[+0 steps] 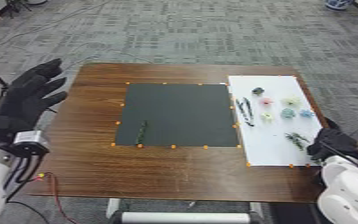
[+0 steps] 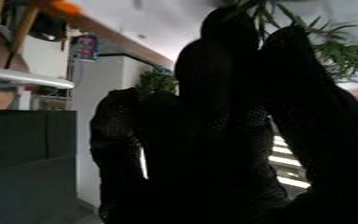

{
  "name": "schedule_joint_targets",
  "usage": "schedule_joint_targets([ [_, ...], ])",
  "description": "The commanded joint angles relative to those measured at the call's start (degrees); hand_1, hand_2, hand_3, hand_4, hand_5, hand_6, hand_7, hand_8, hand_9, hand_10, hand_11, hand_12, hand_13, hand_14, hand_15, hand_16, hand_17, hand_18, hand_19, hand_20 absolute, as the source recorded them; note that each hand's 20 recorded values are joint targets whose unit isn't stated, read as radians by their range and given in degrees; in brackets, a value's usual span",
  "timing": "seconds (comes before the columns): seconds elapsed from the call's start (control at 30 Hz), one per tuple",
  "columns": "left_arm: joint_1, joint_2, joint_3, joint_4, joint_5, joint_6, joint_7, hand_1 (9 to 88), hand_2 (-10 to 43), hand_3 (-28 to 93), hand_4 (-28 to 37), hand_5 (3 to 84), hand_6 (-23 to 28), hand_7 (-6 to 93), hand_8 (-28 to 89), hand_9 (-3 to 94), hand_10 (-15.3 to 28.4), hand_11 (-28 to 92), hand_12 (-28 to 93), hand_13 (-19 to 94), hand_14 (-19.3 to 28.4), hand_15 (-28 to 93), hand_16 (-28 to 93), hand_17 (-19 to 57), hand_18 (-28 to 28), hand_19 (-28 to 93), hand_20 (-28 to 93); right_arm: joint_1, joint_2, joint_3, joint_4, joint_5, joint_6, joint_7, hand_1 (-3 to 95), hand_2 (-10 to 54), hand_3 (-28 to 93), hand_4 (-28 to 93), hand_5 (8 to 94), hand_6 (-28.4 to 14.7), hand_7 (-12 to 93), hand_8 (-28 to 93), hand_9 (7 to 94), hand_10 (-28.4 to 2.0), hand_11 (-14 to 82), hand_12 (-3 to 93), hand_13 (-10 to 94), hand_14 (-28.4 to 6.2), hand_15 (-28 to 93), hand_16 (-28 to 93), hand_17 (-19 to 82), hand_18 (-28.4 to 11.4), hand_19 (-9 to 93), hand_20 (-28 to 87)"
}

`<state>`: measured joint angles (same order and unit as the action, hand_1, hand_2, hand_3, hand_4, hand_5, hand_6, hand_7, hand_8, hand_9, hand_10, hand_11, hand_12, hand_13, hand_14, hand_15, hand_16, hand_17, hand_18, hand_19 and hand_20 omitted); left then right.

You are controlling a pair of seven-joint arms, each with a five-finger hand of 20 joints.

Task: Arrange flowers

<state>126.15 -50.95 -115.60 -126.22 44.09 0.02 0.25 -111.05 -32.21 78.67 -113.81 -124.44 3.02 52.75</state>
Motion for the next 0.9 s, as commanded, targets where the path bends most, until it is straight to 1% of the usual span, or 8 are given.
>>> schedule_joint_targets([
  [0.03,4.85,-2.61,-3.74,-1.71,-0.54,1.88,0.78,25.6,-6.2,70,-25.5,21.0,1.3,21.4,-9,13.8,8.5,13,22,4,11.5,37,-2,-14.5,20.0,39,10,-1.18,0.72,-0.78,-1.0,-3.37,9.09,-3.53,42.9,-9.5,86,-27,81.6,1.2,39,7,84.8,-6.7,43.3,52.3,74,-7.6,80,35,32,-22.1,84,51],
  [0.17,7.02,-2.74,-5.92,-2.45,-3.91,1.77,1.73,25.6,-6.3,70,-25.3,21.6,1.6,21.6,-9,14.0,8.5,13,22,4,11.5,37,-2,-14.5,20.0,39,10,2.99,0.73,-2.92,-3.09,-4.48,12.14,-4.95,40.4,-9.5,87,-19,81.1,0.0,42,10,83.0,-8.6,52.9,49.7,74,-8.5,84,35,32,-22.4,85,51],
  [0.2,7.05,-2.59,-6.23,-2.42,-3.97,1.56,1.7,25.6,-6.4,70,-25.3,21.7,1.6,21.6,-9,14.0,8.5,13,22,4,11.6,37,-2,-14.5,20.0,39,10,4.97,0.93,-4.38,-3.49,-4.61,13.37,-5.19,39.5,-9.5,87,-17,80.4,-0.2,45,11,82.4,-9.0,55.1,50.3,74,-8.8,85,35,32,-22.5,85,52],
  [0.3,8.2,-2.82,-7.47,-3.29,-3.07,1.56,1.35,25.6,-6.5,70,-25.3,21.7,1.6,21.5,-9,14.0,8.6,13,22,4,11.6,37,-2,-14.4,20.1,39,10,13.75,0.99,-12.27,-3.91,-5.48,18.01,-5.97,36.4,-9.5,88,-11,79.1,-0.7,50,13,82.1,-10.0,61.5,48.4,74,-9.8,89,36,32,-22.6,85,53],
  [0.43,8.16,-3.21,-7.03,-4.92,-1.61,0.77,1.3,25.5,-6.6,70,-25.2,21.8,1.6,21.5,-9,14.2,8.7,14,22,4,11.8,37,-2,-14.3,20.1,39,10,27.39,-2.55,-25.06,-2.69,-4.76,21.97,-7.84,31.8,-9.5,92,-5,78.8,-0.4,56,17,83.3,-10.4,68.5,43.8,77,-9.9,92,35,34,-22.3,87,52],
  [0.5,6.74,-2.83,-5.88,-4.69,-0.82,0.26,1.04,25.6,-6.6,70,-25.3,21.8,1.6,21.5,-9,14.3,8.6,14,21,5,11.7,37,-2,-14.3,20.1,39,10,33.57,-5.7,-30.73,-1.62,-3.83,21.09,-8.5,31.0,-9.5,92,-4,79.1,0.0,56,17,84.0,-10.2,69.2,43.6,79,-9.6,92,35,35,-22.4,88,51],
  [0.6,5.71,-2.59,-4.62,-4.36,-1.14,0.44,1.03,25.7,-6.6,70,-25.3,21.7,1.6,21.6,-9,14.2,8.6,14,21,5,11.7,37,-2,-14.3,20.1,39,10,40.3,-11.49,-37.45,1.24,-3.22,20.54,-9.72,30.9,-9.5,92,-4,79.5,0.6,57,18,84.9,-9.7,69.8,43.7,80,-9.4,93,35,37,-22.7,89,51],
  [0.9,5.73,-2.89,-4.24,-4.17,-1.03,0.93,0.82,25.5,-6.8,70,-25.5,21.8,1.6,22.0,-10,14.3,8.7,14,21,5,11.8,37,-2,-14.3,20.1,39,10,48.39,-24.92,-48.11,10.93,0.23,13.66,-11.81,31.1,-9.5,91,-3,81.3,1.2,56,20,86.7,-9.4,70.6,44.2,82,-9.2,93,36,38,-23.6,92,49],
])
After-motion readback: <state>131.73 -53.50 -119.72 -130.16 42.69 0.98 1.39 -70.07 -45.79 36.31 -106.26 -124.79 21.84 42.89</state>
